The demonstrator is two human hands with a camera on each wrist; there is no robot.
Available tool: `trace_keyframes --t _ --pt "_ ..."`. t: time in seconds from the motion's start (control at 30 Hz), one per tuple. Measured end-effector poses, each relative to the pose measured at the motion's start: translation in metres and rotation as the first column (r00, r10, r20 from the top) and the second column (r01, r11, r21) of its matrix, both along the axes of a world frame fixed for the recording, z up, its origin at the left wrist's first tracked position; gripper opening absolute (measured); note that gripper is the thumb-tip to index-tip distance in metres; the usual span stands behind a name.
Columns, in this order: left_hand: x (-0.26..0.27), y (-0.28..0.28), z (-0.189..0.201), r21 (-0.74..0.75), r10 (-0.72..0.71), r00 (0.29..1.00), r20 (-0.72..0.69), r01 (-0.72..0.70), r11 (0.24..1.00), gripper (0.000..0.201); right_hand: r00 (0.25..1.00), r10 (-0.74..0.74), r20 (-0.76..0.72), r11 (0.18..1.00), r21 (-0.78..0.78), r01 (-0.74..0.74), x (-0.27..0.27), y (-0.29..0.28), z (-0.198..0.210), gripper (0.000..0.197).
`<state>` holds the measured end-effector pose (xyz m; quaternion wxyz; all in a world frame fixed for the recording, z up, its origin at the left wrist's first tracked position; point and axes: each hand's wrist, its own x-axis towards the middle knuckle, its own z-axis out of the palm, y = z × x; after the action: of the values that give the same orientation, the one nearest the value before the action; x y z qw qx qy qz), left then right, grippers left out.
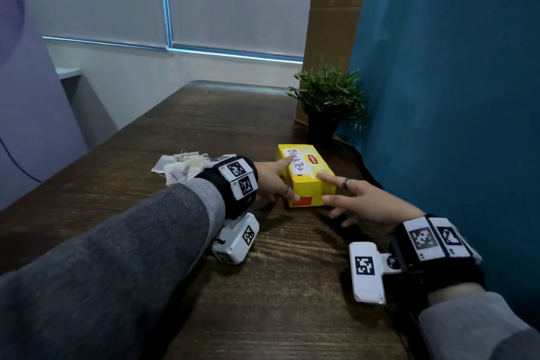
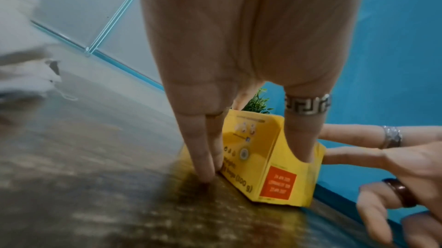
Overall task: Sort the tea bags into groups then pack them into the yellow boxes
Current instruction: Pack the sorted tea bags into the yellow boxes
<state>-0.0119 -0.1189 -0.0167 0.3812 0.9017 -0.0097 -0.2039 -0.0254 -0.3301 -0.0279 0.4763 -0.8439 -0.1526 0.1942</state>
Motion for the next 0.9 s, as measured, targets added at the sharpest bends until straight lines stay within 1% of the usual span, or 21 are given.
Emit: trace_keyframes --t 0.1,0.17,0.27,0.3,0.33,0.37,0.4,0.43,0.47,0.5,0.53,0.6,0.67,0.73,0.77,0.83,0.9 --pt "-0.001 -0.003 0.0 0.14 -0.003 0.999 0.054 -0.004 0.99 0.1 0.999 0.017 0.041 0.999 -0.031 -0.016 0.0 0.004 -0.002 0.055" --pt "-0.005 -0.003 0.003 0.176 0.0 0.998 0.065 -0.012 0.984 0.094 0.997 0.036 0.062 0.998 -0.046 -0.033 -0.001 0.003 -0.002 0.053" --pt "-0.018 -0.006 0.012 0.196 -0.016 0.995 0.096 -0.003 0.981 0.087 0.999 0.041 0.027 0.999 -0.026 -0.04 -0.003 -0.002 0.002 0.054" --pt "-0.024 -0.006 0.017 0.192 -0.031 0.992 0.121 0.007 0.981 0.083 0.996 0.041 0.077 0.998 -0.048 -0.037 -0.003 -0.005 0.005 0.056" --pt "-0.03 -0.005 0.024 0.184 -0.042 0.986 0.159 0.012 0.983 0.077 0.983 0.03 0.179 0.995 -0.1 -0.012 -0.004 -0.007 0.009 0.057" --pt "-0.039 -0.002 0.033 0.198 -0.036 0.98 0.196 -0.004 0.98 0.071 0.953 0.007 0.303 0.988 -0.151 0.041 -0.005 -0.008 0.015 0.062" --pt "-0.047 0.003 0.043 0.213 -0.015 0.97 0.243 -0.038 0.976 0.068 0.905 -0.035 0.424 0.981 -0.16 0.113 -0.006 -0.008 0.021 0.068" --pt "-0.055 0.01 0.054 0.225 0.009 0.958 0.287 -0.077 0.971 0.068 0.858 -0.087 0.506 0.973 -0.143 0.183 -0.009 -0.004 0.029 0.069" --pt "-0.064 0.017 0.067 0.231 0.02 0.951 0.308 -0.095 0.968 0.071 0.815 -0.124 0.566 0.966 -0.119 0.23 -0.016 0.003 0.037 0.061" --pt "-0.074 0.026 0.079 0.225 0.034 0.948 0.317 -0.11 0.968 0.073 0.785 -0.124 0.607 0.963 -0.118 0.244 -0.023 0.013 0.044 0.052" --pt "-0.081 0.037 0.089 0.215 0.053 0.943 0.33 -0.13 0.968 0.074 0.767 -0.082 0.636 0.968 -0.132 0.213 -0.029 0.026 0.051 0.045" --pt "-0.102 0.063 0.114 0.215 0.091 0.927 0.364 -0.178 0.96 0.07 0.758 0.048 0.651 0.98 -0.177 0.09 -0.049 0.061 0.065 0.038" --pt "-0.126 0.095 0.14 0.258 0.106 0.893 0.438 -0.237 0.937 0.063 0.723 0.182 0.666 0.972 -0.234 -0.03 -0.068 0.1 0.075 0.035" --pt "-0.155 0.127 0.161 0.318 0.087 0.863 0.497 -0.275 0.907 0.057 0.697 0.288 0.656 0.951 -0.281 -0.128 -0.085 0.138 0.081 0.032" --pt "-0.172 0.144 0.169 0.348 0.081 0.858 0.508 -0.29 0.892 0.055 0.707 0.331 0.625 0.94 -0.286 -0.187 -0.095 0.156 0.081 0.03" --pt "-0.208 0.18 0.175 0.4 0.089 0.858 0.506 -0.325 0.857 0.049 0.742 0.387 0.547 0.922 -0.25 -0.297 -0.11 0.189 0.076 0.025" --pt "-0.241 0.22 0.168 0.44 0.133 0.867 0.48 -0.369 0.819 0.047 0.77 0.42 0.481 0.908 -0.225 -0.354 -0.121 0.22 0.066 0.021"
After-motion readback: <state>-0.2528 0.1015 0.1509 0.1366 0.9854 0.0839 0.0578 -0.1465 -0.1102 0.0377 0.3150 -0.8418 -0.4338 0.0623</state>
